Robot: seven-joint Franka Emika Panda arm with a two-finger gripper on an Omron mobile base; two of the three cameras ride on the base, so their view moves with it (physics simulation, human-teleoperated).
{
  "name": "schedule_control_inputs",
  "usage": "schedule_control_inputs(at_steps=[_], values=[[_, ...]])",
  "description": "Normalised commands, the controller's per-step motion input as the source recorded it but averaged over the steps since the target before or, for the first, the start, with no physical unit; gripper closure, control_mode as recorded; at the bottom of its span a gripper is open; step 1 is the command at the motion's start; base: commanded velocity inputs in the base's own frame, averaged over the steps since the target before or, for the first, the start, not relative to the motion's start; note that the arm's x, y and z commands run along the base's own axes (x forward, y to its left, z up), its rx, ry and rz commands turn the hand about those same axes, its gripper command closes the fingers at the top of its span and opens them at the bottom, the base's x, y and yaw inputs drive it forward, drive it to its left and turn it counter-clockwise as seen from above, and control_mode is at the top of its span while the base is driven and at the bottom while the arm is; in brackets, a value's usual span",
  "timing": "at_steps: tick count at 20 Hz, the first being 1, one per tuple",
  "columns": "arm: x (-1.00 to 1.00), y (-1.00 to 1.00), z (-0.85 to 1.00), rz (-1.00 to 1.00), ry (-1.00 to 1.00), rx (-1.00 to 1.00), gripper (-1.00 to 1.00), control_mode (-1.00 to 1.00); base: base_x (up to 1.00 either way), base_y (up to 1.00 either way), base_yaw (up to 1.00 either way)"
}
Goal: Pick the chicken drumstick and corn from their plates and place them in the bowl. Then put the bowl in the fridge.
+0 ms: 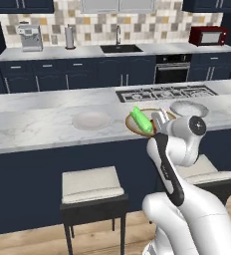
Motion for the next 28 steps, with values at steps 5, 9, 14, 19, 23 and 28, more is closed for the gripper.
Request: schedule_control_inputs(at_steps=[5, 9, 14, 19, 23, 28], values=[[0.00, 0.00, 0.00, 0.00, 0.00, 0.00, 1.00, 1.00, -0.36, -0.01, -0.22], [0.00, 0.00, 0.00, 0.00, 0.00, 0.00, 1.00, 1.00, -0.02, 0.00, -0.75], [0.00, 0.00, 0.00, 0.00, 0.00, 0.00, 1.00, 1.00, 0.00, 0.00, -0.90], [0.00, 0.00, 0.00, 0.00, 0.00, 0.00, 1.00, 1.00, 0.00, 0.00, -0.91], [0.00, 0.00, 0.00, 0.00, 0.00, 0.00, 1.00, 1.00, 0.00, 0.00, -0.94], [0.00, 0.00, 0.00, 0.00, 0.00, 0.00, 1.00, 1.00, 0.04, 0.01, -0.91]])
